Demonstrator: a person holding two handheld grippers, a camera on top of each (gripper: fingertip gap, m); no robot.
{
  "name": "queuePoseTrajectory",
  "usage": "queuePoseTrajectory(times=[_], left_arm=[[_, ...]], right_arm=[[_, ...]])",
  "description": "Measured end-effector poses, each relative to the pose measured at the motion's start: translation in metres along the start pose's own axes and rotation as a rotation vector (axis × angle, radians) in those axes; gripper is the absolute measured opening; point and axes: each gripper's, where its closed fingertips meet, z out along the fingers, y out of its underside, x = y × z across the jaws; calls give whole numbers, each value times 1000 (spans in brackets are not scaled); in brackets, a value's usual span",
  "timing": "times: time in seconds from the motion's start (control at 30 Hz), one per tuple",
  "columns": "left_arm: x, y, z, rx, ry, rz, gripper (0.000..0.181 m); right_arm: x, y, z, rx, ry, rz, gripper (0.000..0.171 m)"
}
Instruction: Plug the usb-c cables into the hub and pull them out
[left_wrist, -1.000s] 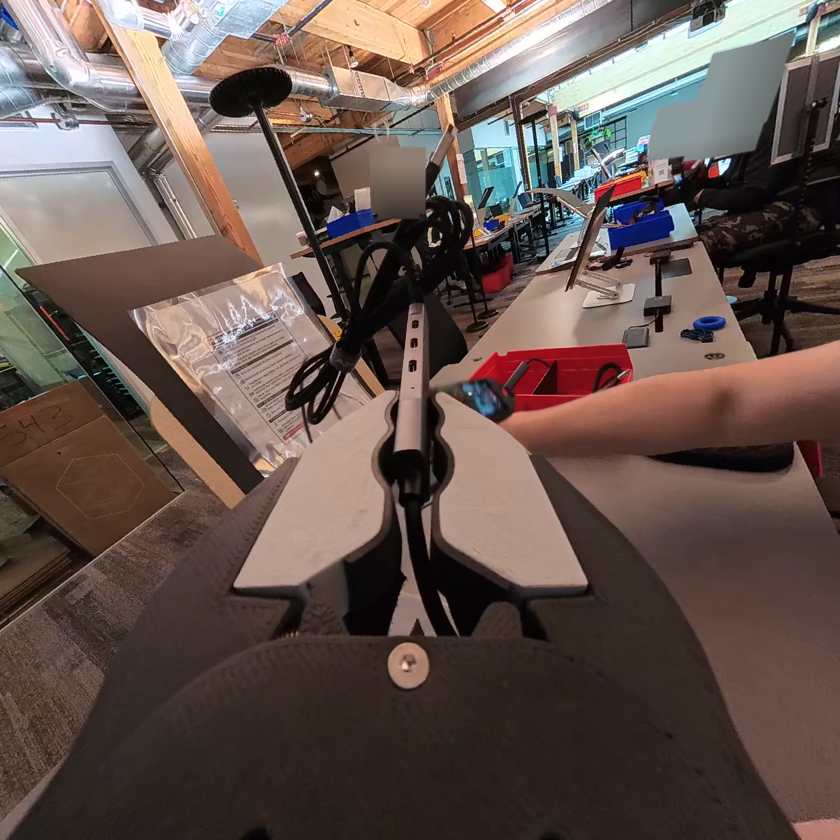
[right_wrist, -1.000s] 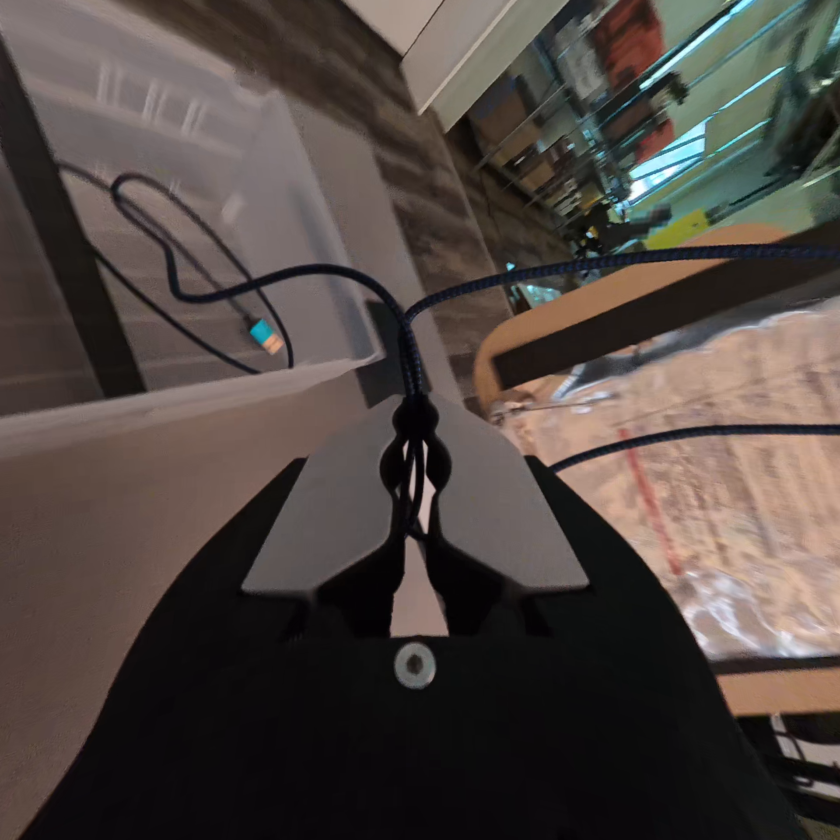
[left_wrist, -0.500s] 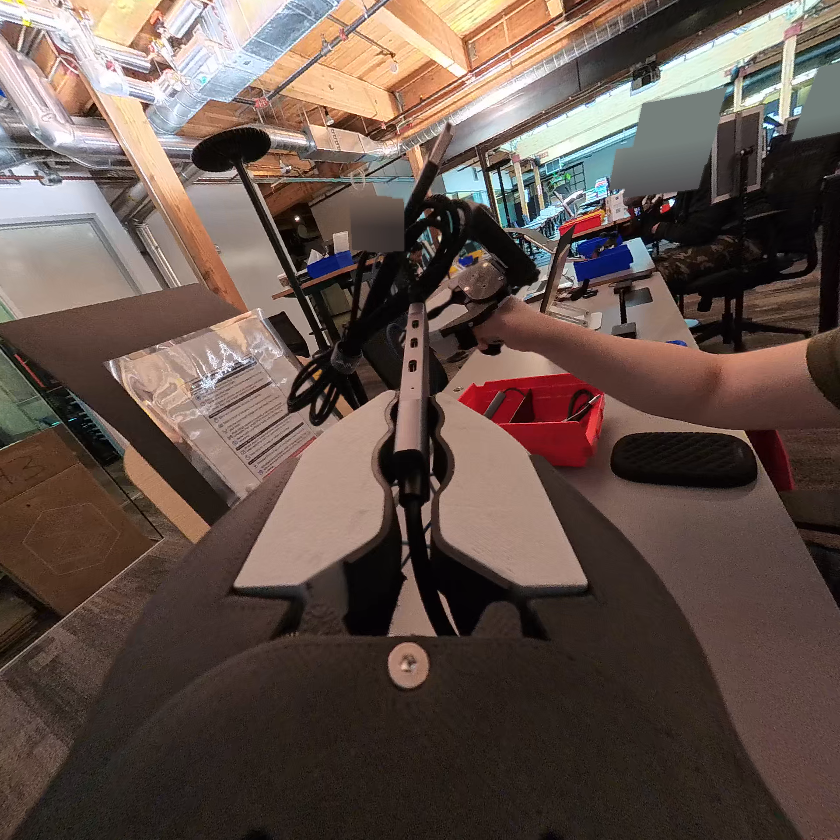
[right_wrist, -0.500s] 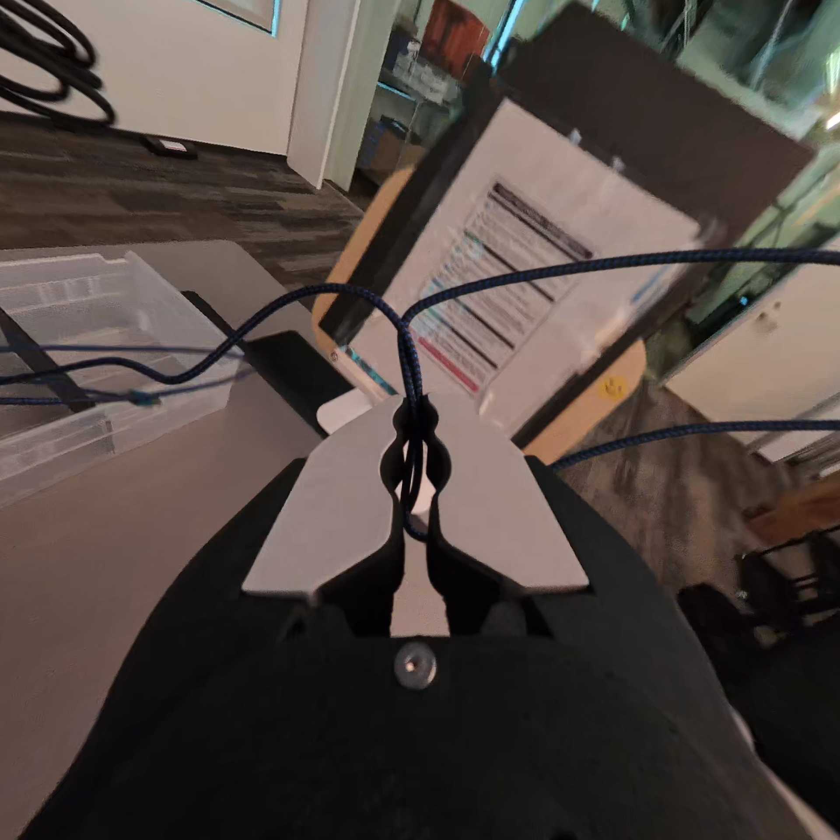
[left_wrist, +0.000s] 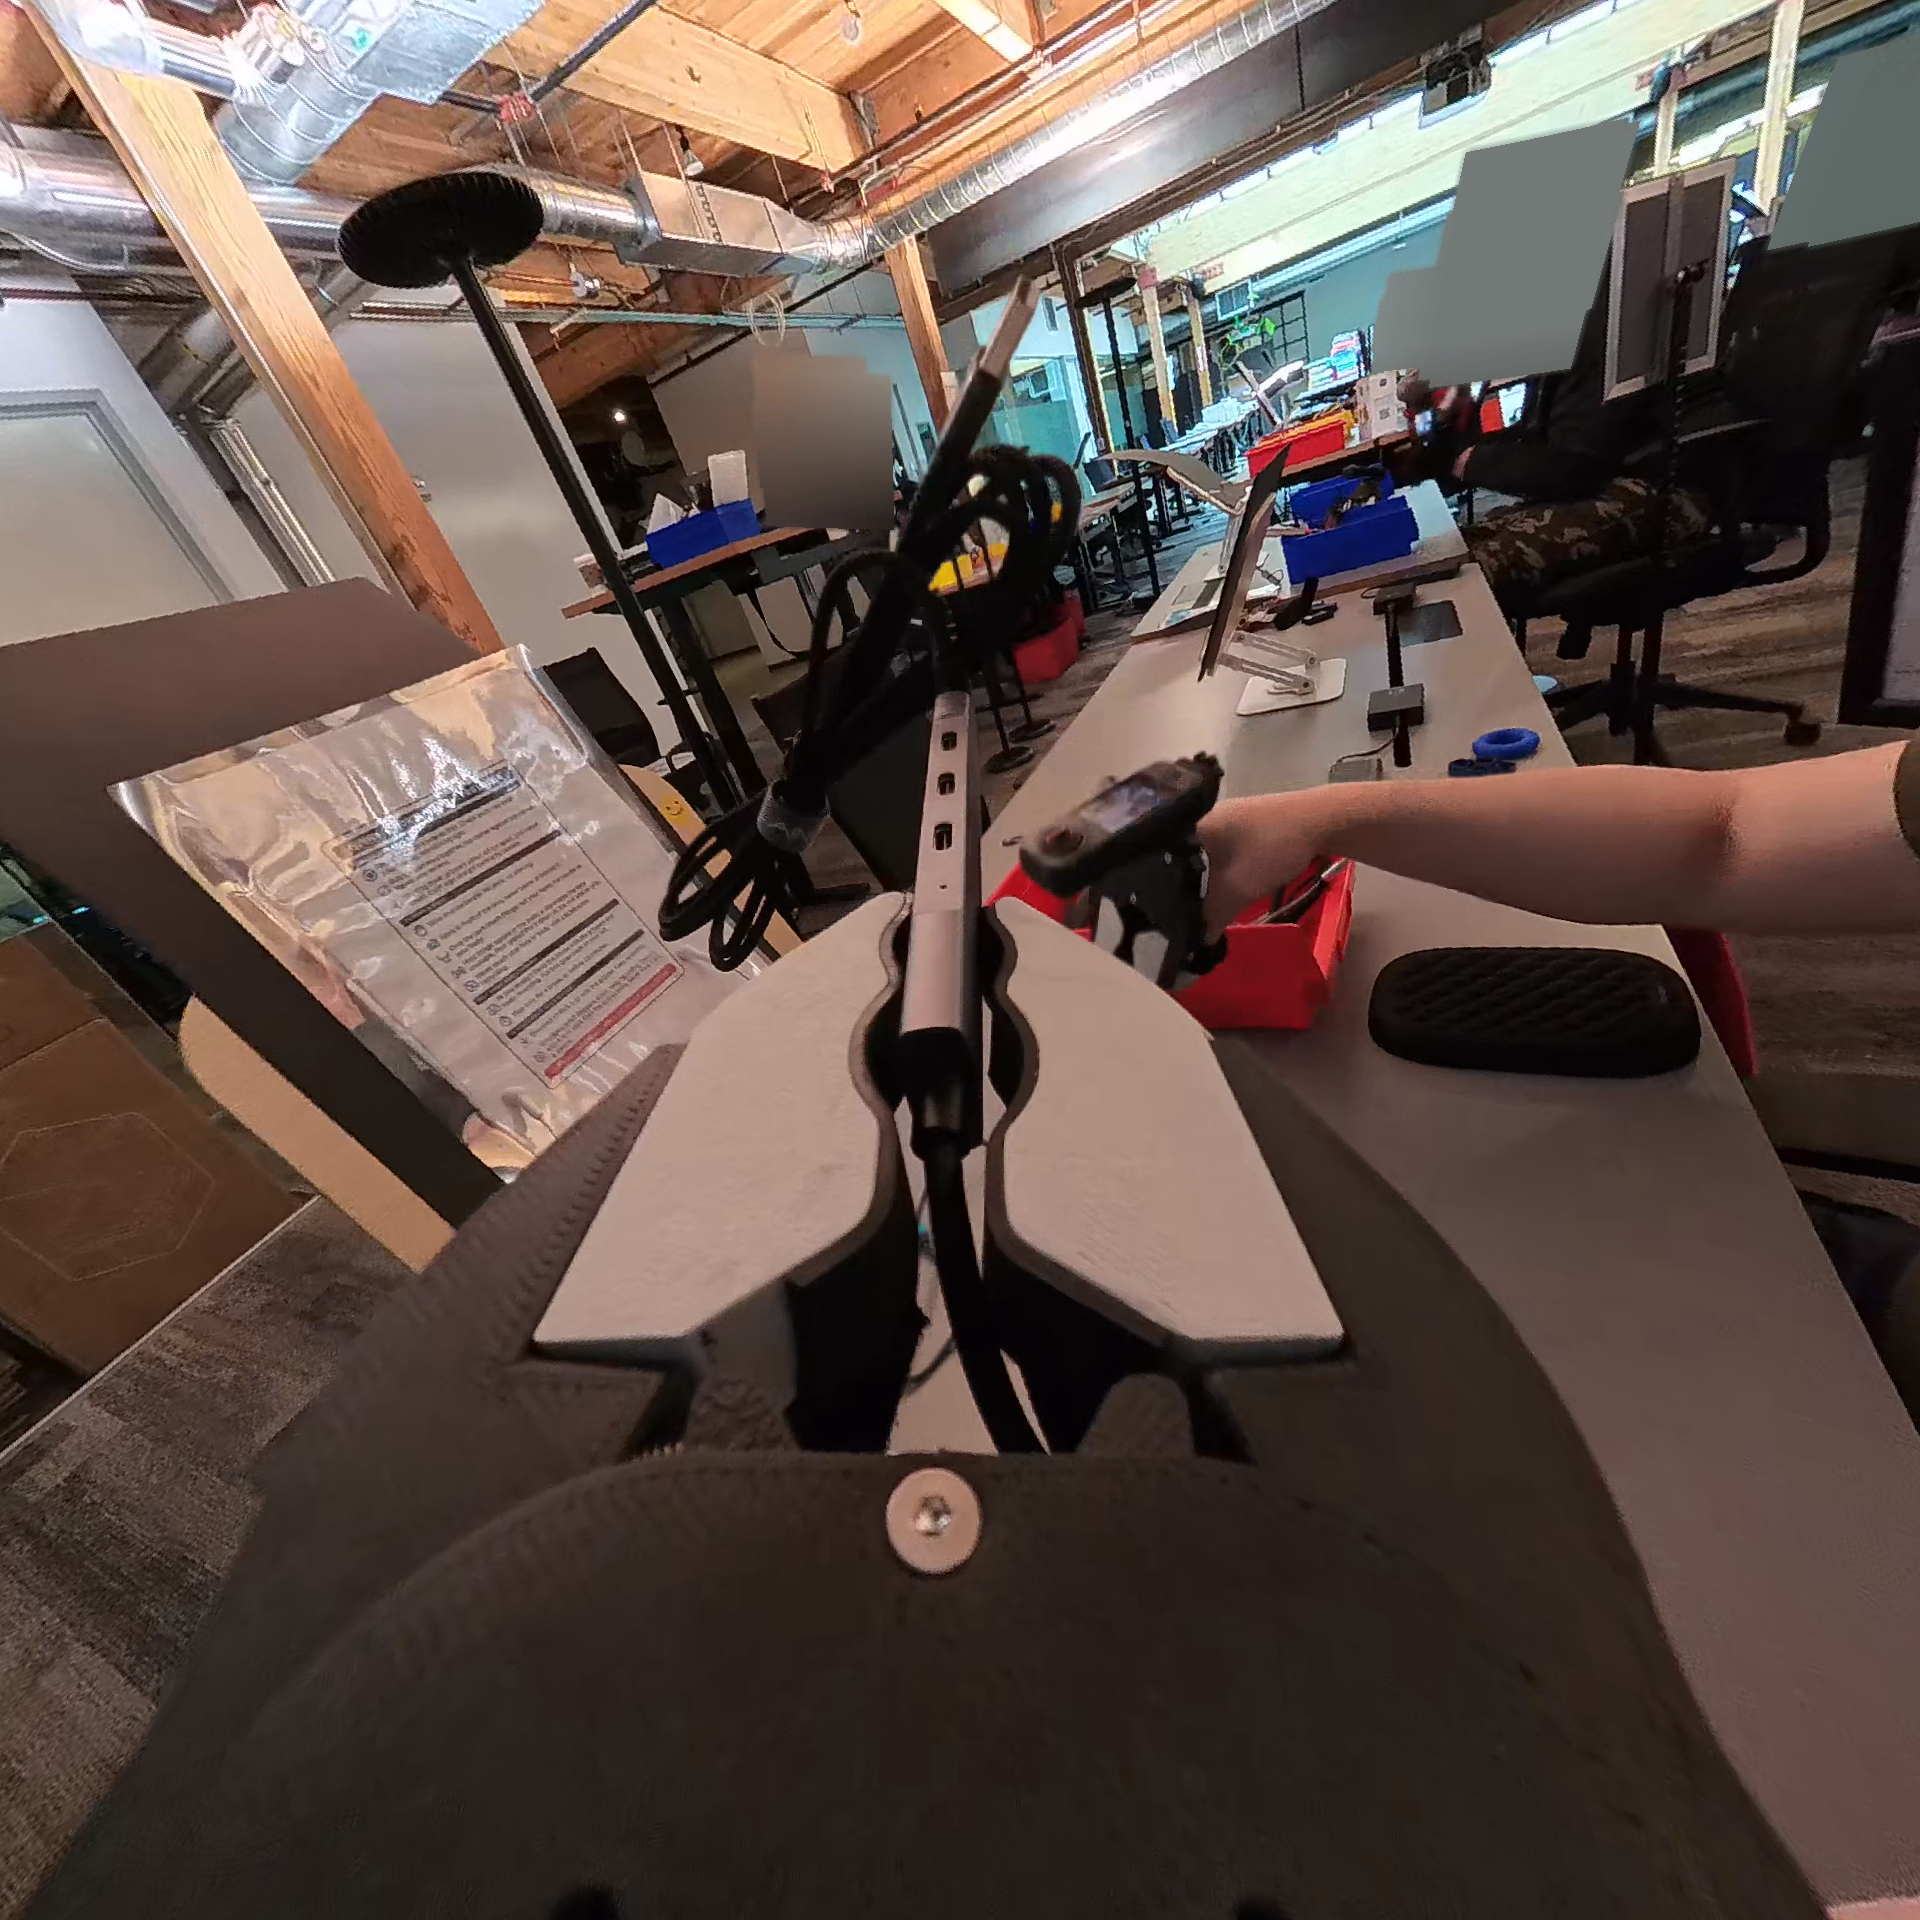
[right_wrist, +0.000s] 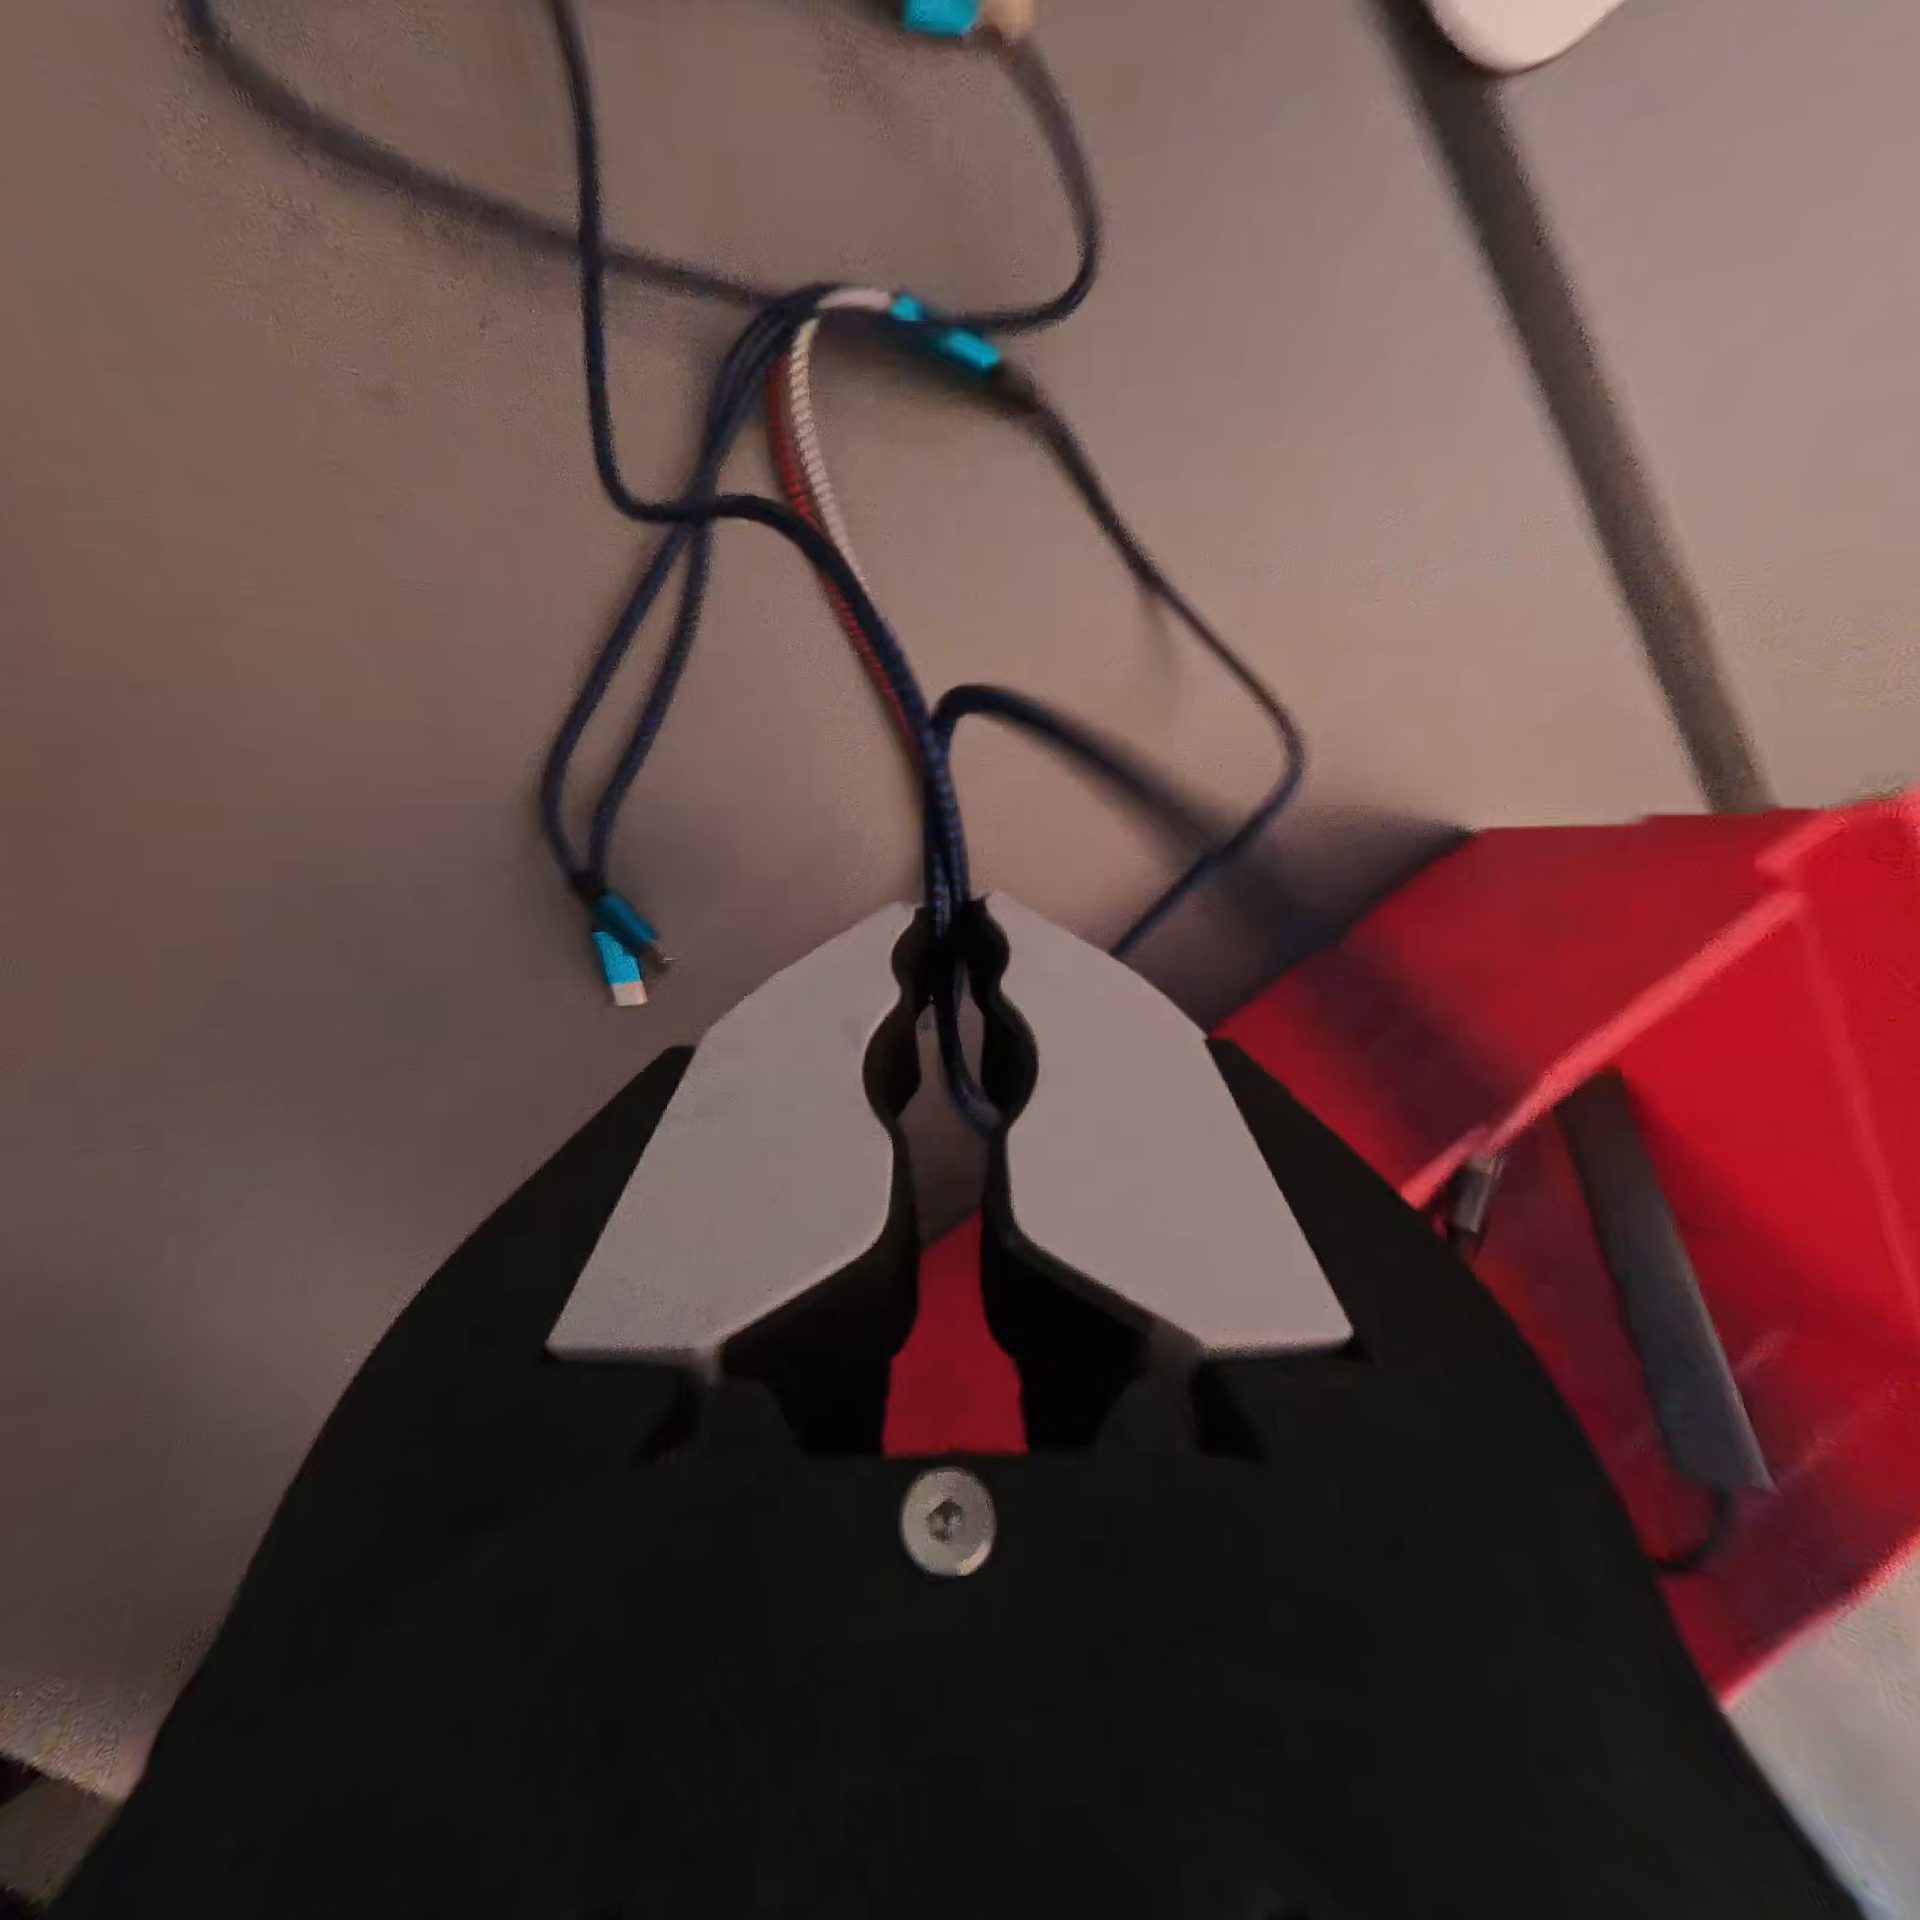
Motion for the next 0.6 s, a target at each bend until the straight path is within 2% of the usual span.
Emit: queuePoseTrajectory(times=[0.1,0.13,0.2,0.3,0.4,0.6], left_arm=[[2,3,6,-24,10,0,9],[3,4,7,-32,13,1,9],[4,6,9,-44,19,1,9],[4,7,10,-44,29,-3,8],[3,7,9,-38,33,-12,8],[4,6,6,-31,35,-8,9]], right_arm=[[-22,18,19,-152,-57,-40,13],[-29,25,21,-196,-77,-47,20],[-44,34,19,-228,-134,-46,25],[-61,47,3,-231,-165,-46,43],[-83,68,-21,-229,-205,-60,54],[-121,106,-43,-229,-376,-10,61]])
